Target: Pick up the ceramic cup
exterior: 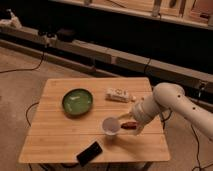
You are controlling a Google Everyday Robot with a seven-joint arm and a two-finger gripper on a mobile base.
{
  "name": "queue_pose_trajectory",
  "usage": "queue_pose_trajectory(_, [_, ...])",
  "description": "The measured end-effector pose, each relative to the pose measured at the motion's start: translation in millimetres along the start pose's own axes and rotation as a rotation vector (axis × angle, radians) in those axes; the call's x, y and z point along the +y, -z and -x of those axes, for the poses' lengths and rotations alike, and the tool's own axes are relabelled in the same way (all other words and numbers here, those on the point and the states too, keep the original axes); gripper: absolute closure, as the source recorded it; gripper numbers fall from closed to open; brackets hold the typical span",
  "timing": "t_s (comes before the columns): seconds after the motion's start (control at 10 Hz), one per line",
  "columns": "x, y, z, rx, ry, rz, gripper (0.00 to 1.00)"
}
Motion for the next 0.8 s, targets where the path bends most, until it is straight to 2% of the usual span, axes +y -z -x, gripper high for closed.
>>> queue_pose_trajectory(0.2, [-6,-11,-7,-0.006,0.006,0.002,0.35])
queue_pose_trajectory(0.4, [-17,-30,-6,-0.02,0.047,0.032,0.35])
queue_pose_trajectory(0.5, [-19,-38,-5,-0.023,0.067,0.054,0.35])
queue_pose_trajectory(0.8, [-10,-65,-4,-0.03,0.093,0.164,0.35])
